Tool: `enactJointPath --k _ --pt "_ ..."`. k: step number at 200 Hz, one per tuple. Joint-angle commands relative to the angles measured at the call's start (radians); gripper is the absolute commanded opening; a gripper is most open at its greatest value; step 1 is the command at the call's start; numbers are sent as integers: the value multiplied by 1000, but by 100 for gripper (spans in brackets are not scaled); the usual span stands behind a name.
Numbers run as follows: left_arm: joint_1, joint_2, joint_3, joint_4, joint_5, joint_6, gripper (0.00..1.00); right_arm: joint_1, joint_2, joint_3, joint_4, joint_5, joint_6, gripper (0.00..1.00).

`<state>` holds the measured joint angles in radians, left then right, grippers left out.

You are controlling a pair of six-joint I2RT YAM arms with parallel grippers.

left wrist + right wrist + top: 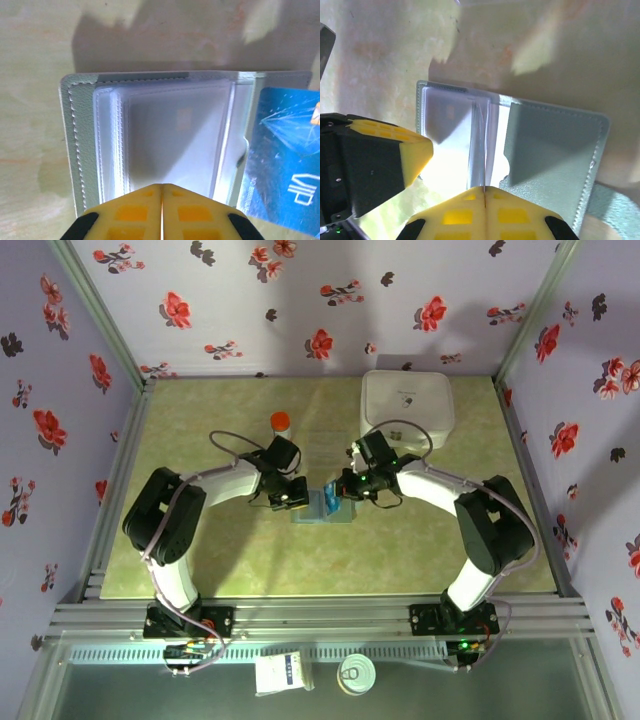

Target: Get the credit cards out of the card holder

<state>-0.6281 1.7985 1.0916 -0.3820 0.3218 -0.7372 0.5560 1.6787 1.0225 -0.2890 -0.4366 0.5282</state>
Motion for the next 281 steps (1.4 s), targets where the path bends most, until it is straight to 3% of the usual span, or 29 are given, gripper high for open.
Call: enactJointPath --k 1,17,64,128,179,232,281 --pt "16 -68 14 -28 21 15 10 -7 -25 79 -183 67 -210 2" --pt "26 -94 15 -39 28 24 10 -7 -18 123 -242 63 -339 1" --pt "78 -175 -9 -76 21 43 10 -8 36 274 -376 211 -706 0" --pt "164 -265 -68 -138 21 93 11 -10 203 576 -559 223 -1203 0" --pt "200 -313 -102 -156 20 102 11 -13 379 869 -709 207 -1377 0" --pt "226 -323 -127 -162 20 104 11 -20 583 1179 -849 189 -1458 0" --pt "238 -309 -128 -163 23 113 11 -31 704 1300 -888 193 -1498 0"
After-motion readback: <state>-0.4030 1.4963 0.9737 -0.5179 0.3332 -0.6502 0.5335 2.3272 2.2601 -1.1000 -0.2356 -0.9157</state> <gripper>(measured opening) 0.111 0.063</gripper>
